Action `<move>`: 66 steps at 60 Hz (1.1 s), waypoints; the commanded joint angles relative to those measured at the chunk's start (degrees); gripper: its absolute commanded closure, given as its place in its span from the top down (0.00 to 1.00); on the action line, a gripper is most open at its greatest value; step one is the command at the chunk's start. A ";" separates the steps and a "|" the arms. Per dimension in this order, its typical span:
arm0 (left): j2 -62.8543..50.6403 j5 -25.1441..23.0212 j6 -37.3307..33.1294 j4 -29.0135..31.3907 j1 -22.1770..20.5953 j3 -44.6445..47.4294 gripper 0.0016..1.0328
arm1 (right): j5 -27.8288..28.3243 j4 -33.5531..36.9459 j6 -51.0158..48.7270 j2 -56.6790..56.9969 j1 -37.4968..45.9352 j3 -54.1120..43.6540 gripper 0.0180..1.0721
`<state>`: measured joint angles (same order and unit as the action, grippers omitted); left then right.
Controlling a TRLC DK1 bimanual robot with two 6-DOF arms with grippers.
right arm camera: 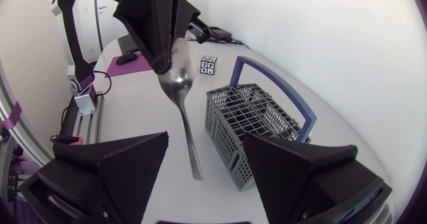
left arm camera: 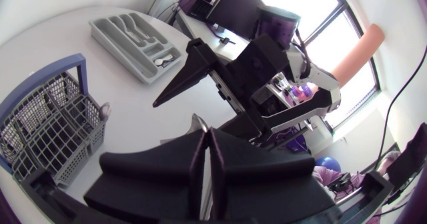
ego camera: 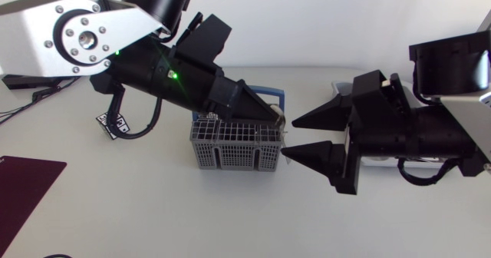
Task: Transfer all utensils from the basket to the drawer tray.
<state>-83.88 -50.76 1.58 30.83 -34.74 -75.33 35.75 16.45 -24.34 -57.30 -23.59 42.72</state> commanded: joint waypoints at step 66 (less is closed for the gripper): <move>0.20 -2.06 0.61 -2.26 1.69 -1.84 0.57 | -3.05 1.57 -1.94 0.08 -4.44 -2.55 0.05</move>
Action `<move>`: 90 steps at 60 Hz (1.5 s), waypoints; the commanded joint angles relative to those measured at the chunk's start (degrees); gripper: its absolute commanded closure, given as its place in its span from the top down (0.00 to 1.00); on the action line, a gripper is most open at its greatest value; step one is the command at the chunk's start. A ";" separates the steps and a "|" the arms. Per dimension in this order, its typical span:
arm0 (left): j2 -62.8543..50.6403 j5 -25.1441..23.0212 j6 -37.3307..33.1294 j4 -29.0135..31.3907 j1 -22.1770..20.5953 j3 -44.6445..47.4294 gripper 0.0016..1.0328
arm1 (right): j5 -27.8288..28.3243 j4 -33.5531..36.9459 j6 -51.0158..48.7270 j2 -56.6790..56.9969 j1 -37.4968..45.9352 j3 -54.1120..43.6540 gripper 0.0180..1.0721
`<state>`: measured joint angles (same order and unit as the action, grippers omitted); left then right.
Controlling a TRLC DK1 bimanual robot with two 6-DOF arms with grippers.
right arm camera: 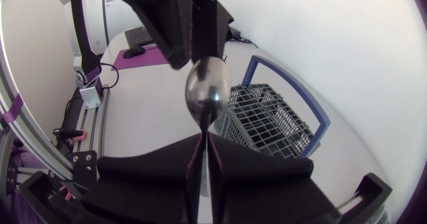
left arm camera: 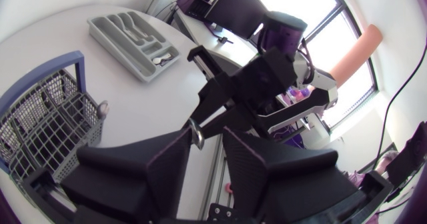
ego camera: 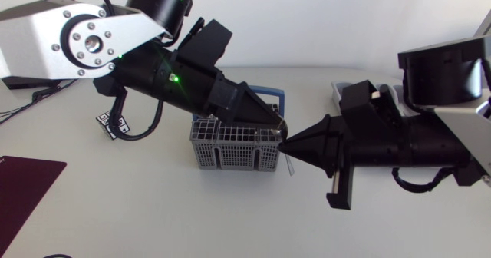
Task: Transfer all utensils from the basket to the drawer tray.
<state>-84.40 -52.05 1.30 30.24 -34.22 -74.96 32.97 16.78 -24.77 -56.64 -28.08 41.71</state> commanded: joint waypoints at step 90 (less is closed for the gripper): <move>-9.38 55.22 -12.37 -15.83 -16.41 4.56 0.58 | -1.15 -12.73 -51.69 -40.39 66.66 10.58 0.05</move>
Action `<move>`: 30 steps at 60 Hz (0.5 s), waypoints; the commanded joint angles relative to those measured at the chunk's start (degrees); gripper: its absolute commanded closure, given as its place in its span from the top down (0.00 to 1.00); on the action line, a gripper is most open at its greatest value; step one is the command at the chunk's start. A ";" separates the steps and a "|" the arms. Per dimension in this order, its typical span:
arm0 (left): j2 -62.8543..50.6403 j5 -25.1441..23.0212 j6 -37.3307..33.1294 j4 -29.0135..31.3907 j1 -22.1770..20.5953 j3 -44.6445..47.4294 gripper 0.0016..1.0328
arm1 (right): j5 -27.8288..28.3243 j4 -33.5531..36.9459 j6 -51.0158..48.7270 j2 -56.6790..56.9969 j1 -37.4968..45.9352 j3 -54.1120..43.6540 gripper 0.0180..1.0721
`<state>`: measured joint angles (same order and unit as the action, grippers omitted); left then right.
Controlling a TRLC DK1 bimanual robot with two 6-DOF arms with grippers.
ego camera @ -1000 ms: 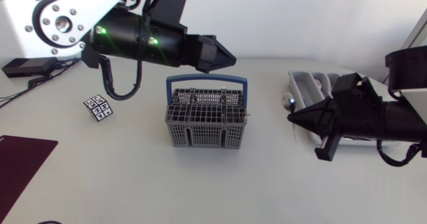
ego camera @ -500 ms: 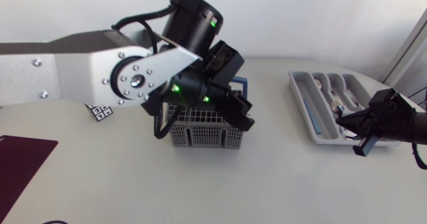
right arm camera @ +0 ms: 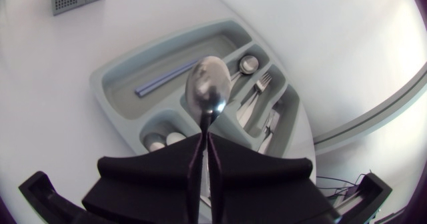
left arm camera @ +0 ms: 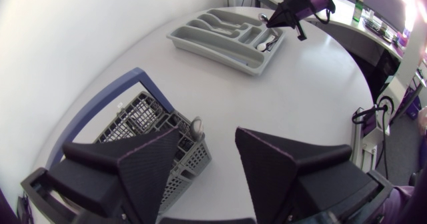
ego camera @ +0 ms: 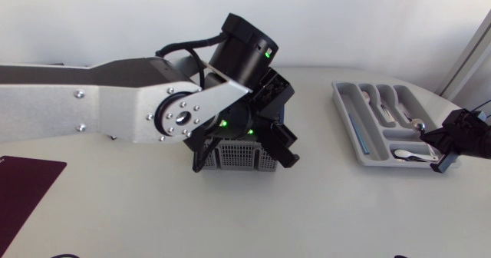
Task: Transfer all utensils from the basket to the drawer tray.
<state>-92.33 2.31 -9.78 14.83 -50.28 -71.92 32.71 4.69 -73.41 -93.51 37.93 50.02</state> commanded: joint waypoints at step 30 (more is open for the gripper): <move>-3.03 6.75 -2.26 -3.14 -3.07 2.66 0.58 | -8.63 -11.46 -12.20 -12.66 0.91 0.78 0.10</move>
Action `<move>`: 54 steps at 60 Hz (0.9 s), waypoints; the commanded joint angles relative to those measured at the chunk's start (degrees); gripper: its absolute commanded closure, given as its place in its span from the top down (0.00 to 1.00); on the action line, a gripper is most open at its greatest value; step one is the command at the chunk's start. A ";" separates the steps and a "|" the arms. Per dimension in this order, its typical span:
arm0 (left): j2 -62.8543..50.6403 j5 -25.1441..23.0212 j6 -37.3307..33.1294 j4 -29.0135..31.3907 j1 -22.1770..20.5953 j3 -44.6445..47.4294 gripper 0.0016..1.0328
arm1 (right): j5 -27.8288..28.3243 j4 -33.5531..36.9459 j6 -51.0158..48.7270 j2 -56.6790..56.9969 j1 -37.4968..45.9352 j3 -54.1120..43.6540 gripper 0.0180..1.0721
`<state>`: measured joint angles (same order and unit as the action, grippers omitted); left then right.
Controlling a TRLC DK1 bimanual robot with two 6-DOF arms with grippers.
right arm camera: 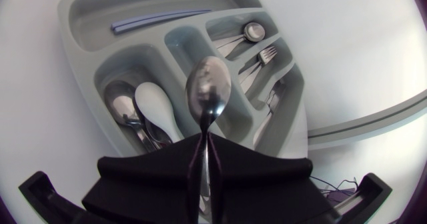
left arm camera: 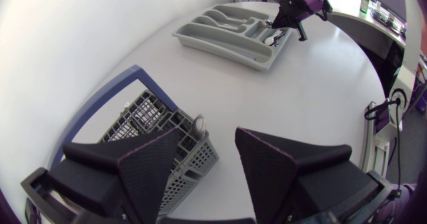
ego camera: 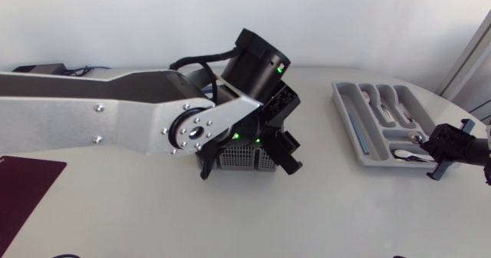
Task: Transfer all utensils from the basket to the drawer tray.
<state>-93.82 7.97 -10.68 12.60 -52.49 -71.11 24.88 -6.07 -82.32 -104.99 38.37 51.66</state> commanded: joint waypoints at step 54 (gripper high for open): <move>-9.98 16.82 -6.46 -22.18 -4.64 7.30 0.41 | -1.51 -8.52 8.67 15.61 -4.09 -18.26 0.90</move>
<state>-102.19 23.68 -15.97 -8.45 -57.19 -64.95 23.53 -13.96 -75.35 -92.18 35.48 36.10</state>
